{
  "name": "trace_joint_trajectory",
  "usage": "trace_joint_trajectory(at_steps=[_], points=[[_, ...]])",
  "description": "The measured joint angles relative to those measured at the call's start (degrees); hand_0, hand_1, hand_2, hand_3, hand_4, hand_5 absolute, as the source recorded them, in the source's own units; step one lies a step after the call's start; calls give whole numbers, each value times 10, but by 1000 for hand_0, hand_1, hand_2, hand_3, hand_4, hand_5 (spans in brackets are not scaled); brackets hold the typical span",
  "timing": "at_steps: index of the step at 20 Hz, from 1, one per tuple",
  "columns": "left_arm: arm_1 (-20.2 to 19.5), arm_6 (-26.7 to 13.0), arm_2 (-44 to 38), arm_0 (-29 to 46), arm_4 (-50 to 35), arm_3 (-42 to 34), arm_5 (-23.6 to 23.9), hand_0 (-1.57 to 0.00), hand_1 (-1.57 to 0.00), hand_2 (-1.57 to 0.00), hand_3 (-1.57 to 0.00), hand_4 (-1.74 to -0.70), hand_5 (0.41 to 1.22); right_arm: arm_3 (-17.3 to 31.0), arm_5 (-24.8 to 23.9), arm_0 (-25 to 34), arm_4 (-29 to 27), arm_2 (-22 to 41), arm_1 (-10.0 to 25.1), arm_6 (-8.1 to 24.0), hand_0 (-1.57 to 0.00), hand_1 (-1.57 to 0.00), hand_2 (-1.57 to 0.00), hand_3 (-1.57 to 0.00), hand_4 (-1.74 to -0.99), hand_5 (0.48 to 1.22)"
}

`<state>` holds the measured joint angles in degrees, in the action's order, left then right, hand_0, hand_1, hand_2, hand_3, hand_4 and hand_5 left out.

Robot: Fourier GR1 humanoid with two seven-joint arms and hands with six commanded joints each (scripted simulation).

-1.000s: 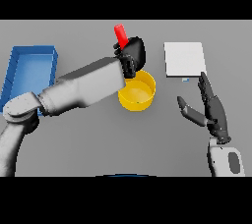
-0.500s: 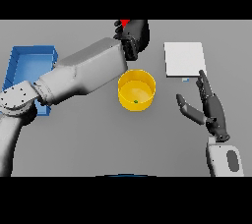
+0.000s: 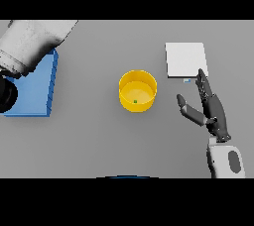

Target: Pick up the red beaker and tilt it to pour out 1 green nut into yellow bowl. Pick up the yellow bowl and place it on the metallic measuring scale.

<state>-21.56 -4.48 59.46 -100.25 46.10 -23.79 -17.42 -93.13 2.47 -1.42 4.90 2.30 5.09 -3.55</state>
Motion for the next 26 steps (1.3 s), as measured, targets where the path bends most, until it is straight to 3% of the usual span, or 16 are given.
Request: trace_joint_trajectory(at_steps=[2, 5, 7, 13, 19, 21, 23, 26], points=[[-44, -26, -76, 8, -83, 53, 8, -1571, -1545, -1544, -1453, -1658, 1218, -1, 3, 1, 1, -1, 8, -3, 1, 1, 1, 1, -1306, 651], [-80, -51, -147, 36, -179, 101, 44, -1571, -1558, -1557, -1393, -1698, 1220, 7, 4, 8, 9, 5, 9, -14, 1, 1, 1, 1, -1307, 651], [-105, -56, -172, 63, -224, 106, 82, -1571, -1563, -1562, -1403, -1714, 1220, 11, 4, 10, 17, 7, 14, -28, 1, 1, 1, 1, -1301, 652], [-152, -128, -218, 161, -340, 98, 160, -1571, -1569, -1569, -1465, -1734, 1221, 9, 7, 12, 7, 10, 4, -7, 1, 1, 1, 1, -1275, 656], [-168, -202, -251, 303, -457, 45, 227, -1571, -1570, -1570, -1449, -1739, 1221, 17, 6, 7, 14, 11, 9, -17, 1, 1, 1, 1, -1303, 682], [-173, -215, -260, 358, -498, 1, 253, -1571, -1571, -1571, -1493, -1740, 1221, 13, 6, 8, 16, 13, 10, -19, 1, 1, 1, 1, -1302, 693], [-184, -253, -257, 392, -518, -39, 279, -1571, -1571, -1571, -1521, -1740, 1221, 12, 7, 3, 21, 18, 11, -26, 1, 1, 1, 1, -1304, 707], [-222, -280, -243, 455, -535, -135, 317, -1571, -1571, -1571, -1415, -1740, 1221, 13, 6, 9, 21, 14, 15, -24, 1, 1, 1, 1, -1309, 720]])
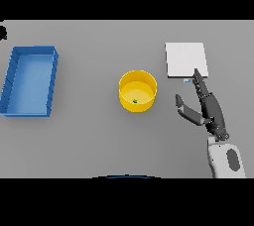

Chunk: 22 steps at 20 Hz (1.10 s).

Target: Pick up the red beaker and tilt it to pour out 1 green nut into yellow bowl. Pick up the yellow bowl and place it on the metallic measuring scale.

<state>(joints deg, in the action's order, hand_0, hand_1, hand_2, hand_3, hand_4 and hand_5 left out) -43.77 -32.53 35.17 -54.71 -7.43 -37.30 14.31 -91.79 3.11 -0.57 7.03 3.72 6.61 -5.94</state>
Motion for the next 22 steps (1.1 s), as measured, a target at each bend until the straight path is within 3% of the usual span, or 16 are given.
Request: trace_joint_trajectory(at_steps=[4, 6, 8, 11, 12, 14, 16, 19, 22], points=[[-28, -22, 13, 63, -30, -98, 45, -1571, -1571, -1571, -1326, -1738, 1190, -4, 0, -10, 7, 2, 5, -5, 1, 1, 1, 1, -1332, 723], [-40, -21, 27, 74, -49, -114, 73, -1571, -1571, -1571, -1369, -1682, 1106, 0, -2, -3, 3, 1, 0, 4, 1, 1, 1, 1, -1336, 727], [-45, -21, 40, 97, -70, -149, 85, -1571, -1571, -1571, -1442, -1588, 962, -1, -2, -8, 6, 3, 2, -3, 1, 1, 1, 1, -1326, 728], [-60, -24, 67, 112, -97, -183, 87, -1571, -1571, -1571, -935, -1253, 810, -3, -4, 0, 8, 5, 0, 0, 1, 1, 1, 1, -1327, 730], [-65, -24, 72, 117, -105, -192, 80, -1571, -1520, -1410, -852, -1135, 779, 4, -5, 3, 8, 3, 1, 4, 1, 1, 1, 1, -1325, 731], [-76, -22, 61, 131, -137, -239, 63, -1227, -1038, -934, -580, -974, 735, -1, -1, -4, 9, 3, 7, -3, 1, 1, 1, 1, -1320, 729], [-94, -6, 51, 139, -159, -270, 39, -785, -664, -597, -371, -883, 701, -1, -2, -3, 6, 5, 0, 0, 1, 1, 1, 1, -1320, 726], [-104, -9, 58, 137, -163, -281, 7, -402, -340, -305, -189, -807, 667, 5, -6, -4, 9, 2, 1, -2, 1, 1, 1, 1, -1316, 724], [-102, -24, 80, 126, -151, -271, -7, -205, -173, -156, -97, -778, 655, 5, -4, -8, 10, 4, 2, -9, 1, 1, 1, 1, -1308, 717]])
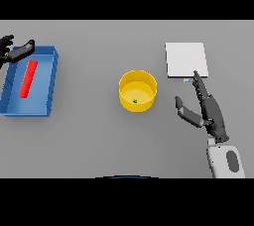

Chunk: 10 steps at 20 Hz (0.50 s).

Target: Pick up the red beaker and tilt it to pour out 1 green nut into yellow bowl. Pick up the yellow bowl and place it on the metallic measuring scale.

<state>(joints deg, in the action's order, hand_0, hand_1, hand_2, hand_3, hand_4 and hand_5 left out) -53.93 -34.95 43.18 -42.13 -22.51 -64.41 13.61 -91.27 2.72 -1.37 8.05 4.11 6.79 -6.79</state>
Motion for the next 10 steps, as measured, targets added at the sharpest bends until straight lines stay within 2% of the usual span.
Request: trace_joint_trajectory(at_steps=[4, 6, 7, 10], points=[[-5, 2, 18, -6, 13, 10, 0, -83, -70, -63, -39, -738, 656, -6, -10, 0, 14, 5, -1, 0, 1, 1, 1, 1, -1290, 714], [0, 18, 18, 0, 18, 13, 14, -53, -45, -40, -25, -730, 661, -5, -6, 4, 9, 6, -4, 12, 1, 1, 1, 1, -1277, 704], [8, 19, 16, -2, 16, 13, 23, -42, -36, -32, -19, -728, 664, -1, -10, 17, 15, 5, -2, 34, 1, 1, 1, 1, -1281, 688], [7, 32, 10, 1, 16, 12, 36, -21, -18, -16, -9, -716, 682, -9, -28, 36, 76, 23, 23, 61, 1, 1, 1, 1, -1190, 663]])
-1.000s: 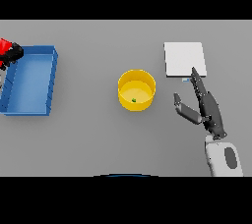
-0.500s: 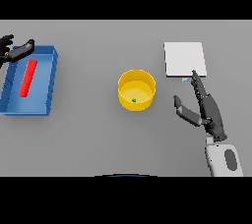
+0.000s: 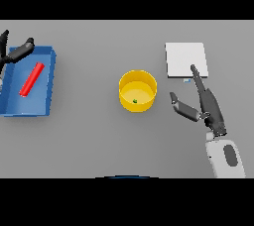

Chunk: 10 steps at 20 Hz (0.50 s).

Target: Pick up the red beaker and tilt it to pour out 1 green nut into yellow bowl. Pick up the yellow bowl and place it on the metallic measuring scale.

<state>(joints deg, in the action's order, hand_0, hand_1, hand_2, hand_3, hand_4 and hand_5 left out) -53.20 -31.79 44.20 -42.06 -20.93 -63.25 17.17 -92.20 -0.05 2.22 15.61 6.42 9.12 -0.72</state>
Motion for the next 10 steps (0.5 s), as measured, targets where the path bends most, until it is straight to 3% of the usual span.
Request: trace_joint_trajectory(at_steps=[2, 4, 6, 8, 10], points=[[-1, 0, -4, -1, -5, -14, 7, -13, -11, -10, -6, -722, 693, 7, 40, 30, -2, 18, 18, -25, -10, 1, 1, 1, -1174, 680], [0, 12, -7, 7, -10, -16, 11, -8, -7, -6, -3, -732, 707, 16, 82, 61, 3, 35, 44, -40, -6, 1, 1, 1, -1231, 677], [2, 11, -5, 9, -7, -16, 19, -5, -4, -3, -2, -739, 709, 28, 107, 98, 45, 66, 74, -41, -3, 1, 1, 1, -1260, 656], [1, 10, -4, 6, -7, -14, 14, -3, -2, -2, -1, -744, 709, 39, 121, 122, 81, 90, 91, -29, -2, 1, 1, 1, -1243, 638], [2, 15, -6, 11, -11, -18, 16, -1, -1, -1, 0, -747, 711, 52, 134, 161, 138, 131, 115, -40, -1, 1, 1, 1, -1230, 620]])
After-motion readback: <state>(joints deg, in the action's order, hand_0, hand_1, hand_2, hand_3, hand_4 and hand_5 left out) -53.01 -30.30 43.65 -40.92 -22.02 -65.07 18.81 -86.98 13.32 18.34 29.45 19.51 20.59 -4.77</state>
